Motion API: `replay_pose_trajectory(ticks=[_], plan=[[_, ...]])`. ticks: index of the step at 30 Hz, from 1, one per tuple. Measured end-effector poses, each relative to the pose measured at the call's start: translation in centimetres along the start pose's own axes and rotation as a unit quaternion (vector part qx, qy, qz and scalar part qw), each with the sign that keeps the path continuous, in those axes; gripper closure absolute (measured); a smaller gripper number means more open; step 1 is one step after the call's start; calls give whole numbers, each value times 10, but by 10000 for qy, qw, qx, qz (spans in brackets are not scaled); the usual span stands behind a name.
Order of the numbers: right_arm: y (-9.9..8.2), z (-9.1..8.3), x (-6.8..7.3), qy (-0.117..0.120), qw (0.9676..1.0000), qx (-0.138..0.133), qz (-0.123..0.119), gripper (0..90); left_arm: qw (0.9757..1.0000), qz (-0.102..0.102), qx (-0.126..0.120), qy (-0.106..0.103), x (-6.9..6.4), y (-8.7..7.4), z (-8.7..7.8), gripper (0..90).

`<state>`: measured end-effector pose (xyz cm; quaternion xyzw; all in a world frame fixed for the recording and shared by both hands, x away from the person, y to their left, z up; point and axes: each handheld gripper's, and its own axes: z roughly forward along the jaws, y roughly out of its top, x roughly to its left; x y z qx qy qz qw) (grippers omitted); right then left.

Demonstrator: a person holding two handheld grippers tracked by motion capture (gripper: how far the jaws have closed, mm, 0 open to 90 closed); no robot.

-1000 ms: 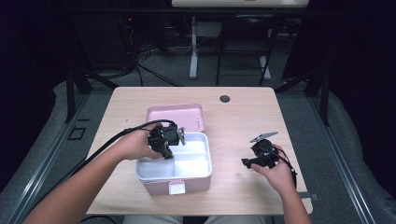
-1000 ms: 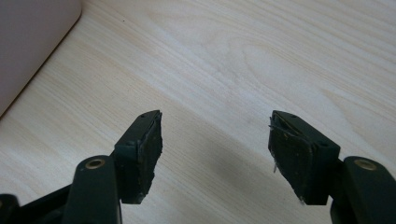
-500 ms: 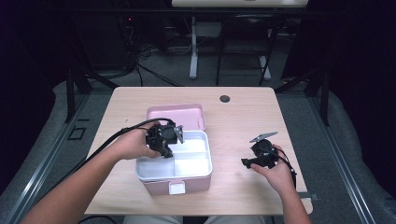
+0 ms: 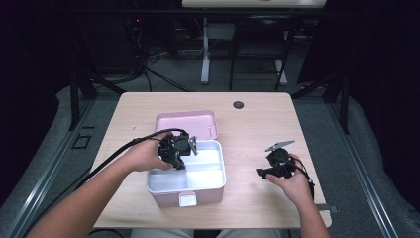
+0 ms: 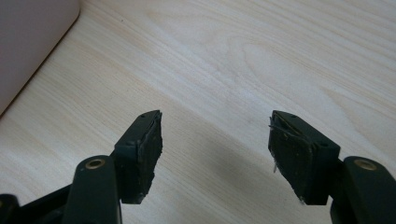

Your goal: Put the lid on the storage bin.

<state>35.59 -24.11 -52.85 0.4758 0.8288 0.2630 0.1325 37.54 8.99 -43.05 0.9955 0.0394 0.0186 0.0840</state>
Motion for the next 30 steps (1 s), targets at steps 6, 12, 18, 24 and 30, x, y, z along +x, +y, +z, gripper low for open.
replay_pose_trajectory(ticks=[6, 12, 18, 24, 30], plan=[[0, 0, 1, 2, 10000, -13, 3, 345, 10000, 22, 46, -50, 1, 1, 5, 896], [1, 0, 0, -4, 10000, -20, 11, 345, 9998, 165, 74, -19, -1, 1, 6, 891], [1, 0, 0, -7, 10000, -27, 20, 345, 9997, 256, 48, 32, -2, 1, 7, 889], [1, 0, 0, -8, 10000, -33, 20, 345, 9994, 340, 36, 48, -3, 1, 7, 886], [1, 0, 1, -15, 10000, -27, 18, 345, 9993, 376, -2, 61, -3, 3, 7, 887]])
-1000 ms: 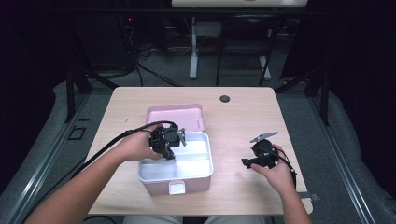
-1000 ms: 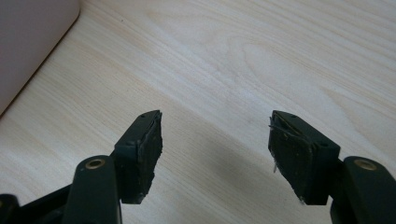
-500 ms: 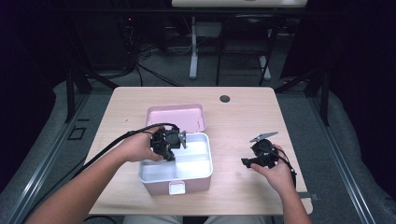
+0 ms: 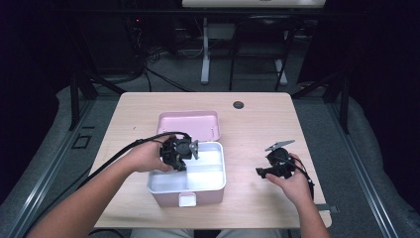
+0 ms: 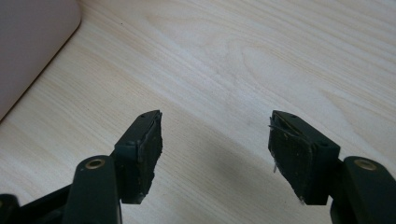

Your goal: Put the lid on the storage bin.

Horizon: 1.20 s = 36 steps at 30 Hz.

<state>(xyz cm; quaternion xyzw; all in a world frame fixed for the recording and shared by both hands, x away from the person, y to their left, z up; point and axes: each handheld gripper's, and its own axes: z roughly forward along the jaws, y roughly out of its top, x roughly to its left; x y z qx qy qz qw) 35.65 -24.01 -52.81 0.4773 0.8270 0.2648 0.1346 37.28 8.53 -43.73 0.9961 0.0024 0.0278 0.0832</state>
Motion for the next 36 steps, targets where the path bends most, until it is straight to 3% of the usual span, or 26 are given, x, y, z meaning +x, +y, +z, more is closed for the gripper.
replay_pose_trajectory(ticks=[10, 17, 29, 36], plan=[[0, 0, 0, 1, 10000, -24, 23, 345, 9998, 133, 30, 151, 2, 9, 2, 884], [1, 0, -1, 0, 10000, -20, 32, 345, 9999, 91, -23, 61, 6, 9, 2, 884], [9, 0, 1, 95, 9999, -73, 35, 336, 9999, -136, -101, -17, 8, 4, 3, 873], [18, -1, 5, 107, 9998, -138, -45, 333, 9993, -375, -64, -22, 10, -15, 0, 842]])
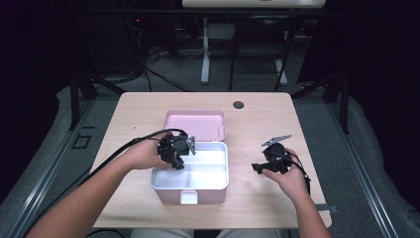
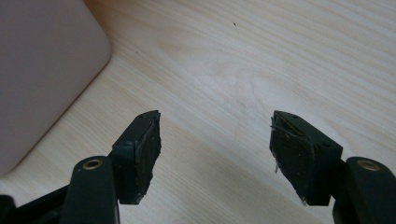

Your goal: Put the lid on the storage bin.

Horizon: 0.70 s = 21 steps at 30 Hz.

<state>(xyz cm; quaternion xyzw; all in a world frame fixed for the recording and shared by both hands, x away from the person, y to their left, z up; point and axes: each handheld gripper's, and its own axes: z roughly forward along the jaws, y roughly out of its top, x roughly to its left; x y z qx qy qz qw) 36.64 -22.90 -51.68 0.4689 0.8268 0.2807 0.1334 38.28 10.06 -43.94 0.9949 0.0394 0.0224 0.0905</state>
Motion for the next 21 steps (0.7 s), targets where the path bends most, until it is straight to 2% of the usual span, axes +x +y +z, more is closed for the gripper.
replay_pose_trajectory(ticks=[9, 13, 17, 21], plan=[[21, -1, 6, 143, 9998, -164, 47, 322, 9997, -240, -22, -7, 2, -21, -4, 837], [34, -3, 7, 203, 9995, -225, 57, 342, 9995, -303, -42, -21, 3, -26, -5, 829], [48, -2, 9, 196, 9994, -271, 48, 342, 9991, -384, -72, 135, 5, -29, -5, 833], [61, -2, 9, 218, 9991, -337, 113, 344, 9990, -437, -101, 56, 8, -31, -5, 831]])
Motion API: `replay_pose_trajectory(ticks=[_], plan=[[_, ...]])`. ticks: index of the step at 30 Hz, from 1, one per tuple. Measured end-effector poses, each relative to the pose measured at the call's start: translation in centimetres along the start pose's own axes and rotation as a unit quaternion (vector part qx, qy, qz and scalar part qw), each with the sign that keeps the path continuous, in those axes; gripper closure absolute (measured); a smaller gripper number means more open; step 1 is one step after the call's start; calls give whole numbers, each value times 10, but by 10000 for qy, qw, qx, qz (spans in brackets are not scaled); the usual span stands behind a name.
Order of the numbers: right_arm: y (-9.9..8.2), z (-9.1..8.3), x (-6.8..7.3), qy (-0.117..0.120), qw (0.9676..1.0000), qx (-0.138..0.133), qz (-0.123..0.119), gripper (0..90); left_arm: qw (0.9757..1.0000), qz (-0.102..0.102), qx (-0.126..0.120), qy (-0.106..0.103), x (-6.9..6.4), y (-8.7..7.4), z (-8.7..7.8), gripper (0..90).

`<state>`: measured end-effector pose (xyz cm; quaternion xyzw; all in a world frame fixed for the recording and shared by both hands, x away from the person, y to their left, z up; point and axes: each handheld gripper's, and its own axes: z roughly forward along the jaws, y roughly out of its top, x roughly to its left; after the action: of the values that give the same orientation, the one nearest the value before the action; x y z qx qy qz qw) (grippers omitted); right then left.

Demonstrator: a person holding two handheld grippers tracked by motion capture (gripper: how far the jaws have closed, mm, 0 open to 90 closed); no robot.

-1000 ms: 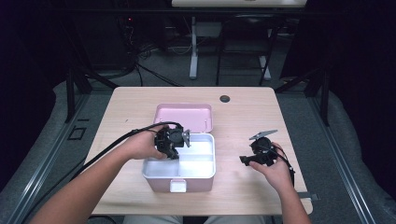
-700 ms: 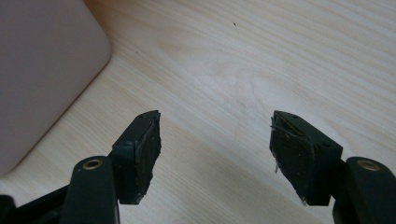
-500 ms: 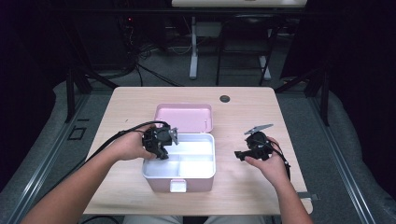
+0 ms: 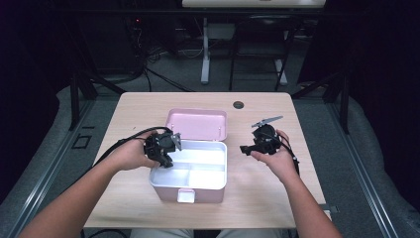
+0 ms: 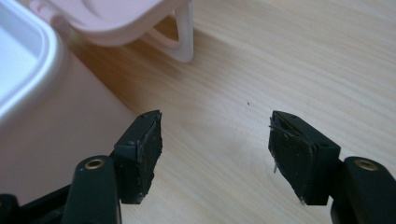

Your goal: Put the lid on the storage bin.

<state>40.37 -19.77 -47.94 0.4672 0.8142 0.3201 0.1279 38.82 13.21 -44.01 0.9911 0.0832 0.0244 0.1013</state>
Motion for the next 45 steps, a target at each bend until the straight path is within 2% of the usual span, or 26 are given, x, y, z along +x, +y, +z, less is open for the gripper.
replay_pose_trajectory(ticks=[5, 9, 12, 15, 23, 27, 29, 31, 34, 38, 41, 45], plan=[[14, 0, -1, 3, 9999, -102, 71, 349, 10000, -36, -9, -37, 0, -1, 0, 833], [24, -1, -4, 151, 9995, -200, 197, 361, 10000, -60, -19, -17, 0, -2, -1, 830], [29, -1, -5, 155, 9994, -164, 246, 373, 9999, -98, 14, 34, -1, -4, -1, 821], [34, 2, -8, 168, 9993, -107, 319, 375, 9997, -239, 60, -6, 1, -8, -2, 813], [52, 6, -8, 112, 9992, -176, 334, 393, 9995, -286, 103, -29, 3, -11, -3, 820], [62, 12, -5, 350, 9986, -190, 361, 395, 9994, -328, 114, -44, 3, -11, -3, 819], [67, 15, -3, 320, 9988, -138, 333, 399, 9994, -329, 107, -43, 3, -11, -3, 819], [71, 18, 0, 300, 9982, -117, 505, 417, 9992, -373, 113, -64, 3, -12, -3, 818], [78, 25, 1, 429, 9962, -154, 746, 454, 9989, -443, 122, -90, 2, -11, -3, 819], [87, 37, 0, 290, 9953, -92, 923, 487, 9990, -426, 113, -79, 1, -12, -3, 821], [91, 47, 0, 361, 9931, -88, 1116, 530, 9990, -414, 145, -71, 1, -11, -3, 821], [94, 62, 1, 217, 9931, 106, 1150, 567, 9990, -396, 171, -89, 1, -11, -3, 821]])
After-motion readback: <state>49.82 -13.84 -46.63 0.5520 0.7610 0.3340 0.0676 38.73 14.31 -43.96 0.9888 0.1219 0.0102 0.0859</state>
